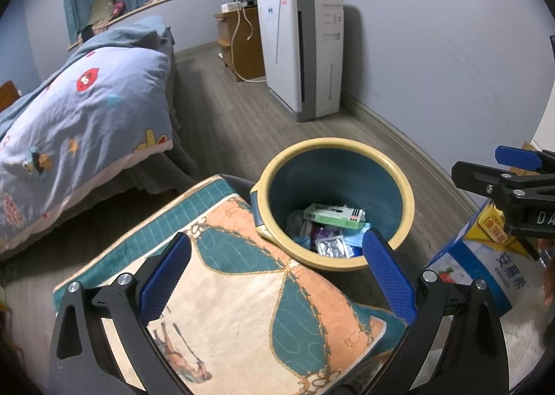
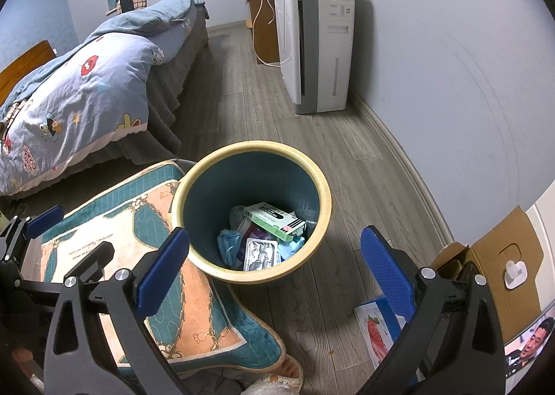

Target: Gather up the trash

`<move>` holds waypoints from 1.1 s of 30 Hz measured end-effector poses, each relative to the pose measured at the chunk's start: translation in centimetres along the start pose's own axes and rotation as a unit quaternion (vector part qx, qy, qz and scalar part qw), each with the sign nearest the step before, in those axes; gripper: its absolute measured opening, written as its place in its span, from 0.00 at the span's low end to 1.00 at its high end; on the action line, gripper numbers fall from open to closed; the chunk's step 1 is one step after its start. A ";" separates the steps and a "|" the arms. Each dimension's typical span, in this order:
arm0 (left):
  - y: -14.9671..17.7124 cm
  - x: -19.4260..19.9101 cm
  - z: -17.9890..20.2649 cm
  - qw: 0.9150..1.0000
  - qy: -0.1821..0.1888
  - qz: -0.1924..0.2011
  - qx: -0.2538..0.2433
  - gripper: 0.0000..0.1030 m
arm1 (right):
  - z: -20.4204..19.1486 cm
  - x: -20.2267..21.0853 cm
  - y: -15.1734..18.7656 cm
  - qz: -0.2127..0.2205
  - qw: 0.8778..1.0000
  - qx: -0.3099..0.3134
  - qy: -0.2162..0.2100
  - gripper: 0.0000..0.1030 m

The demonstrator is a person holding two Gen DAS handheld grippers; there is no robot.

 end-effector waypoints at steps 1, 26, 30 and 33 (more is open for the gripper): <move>0.0 0.0 0.0 1.000 0.000 0.000 0.000 0.95 | 0.0 0.0 0.0 0.000 1.000 0.000 0.000 0.95; 0.1 0.0 0.0 1.000 0.006 0.001 -0.004 0.95 | 0.2 -0.1 0.0 -0.003 1.000 -0.001 0.002 0.95; 0.1 0.0 -0.1 1.000 0.007 0.001 -0.004 0.95 | 0.2 -0.1 0.0 -0.003 1.000 -0.001 0.002 0.95; 0.1 0.0 -0.1 1.000 0.008 0.001 -0.004 0.95 | 0.2 -0.1 0.0 -0.003 1.000 -0.001 0.002 0.95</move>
Point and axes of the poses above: each gripper's, at about its wrist camera, not at the fingertips, and x roughly against the way its jaws point, z to its right, y to its underside, the point moved 2 cm from there along -x, roughly the way its jaws point, and after that the axes turned 14 degrees about y, right-handed, at the moved point
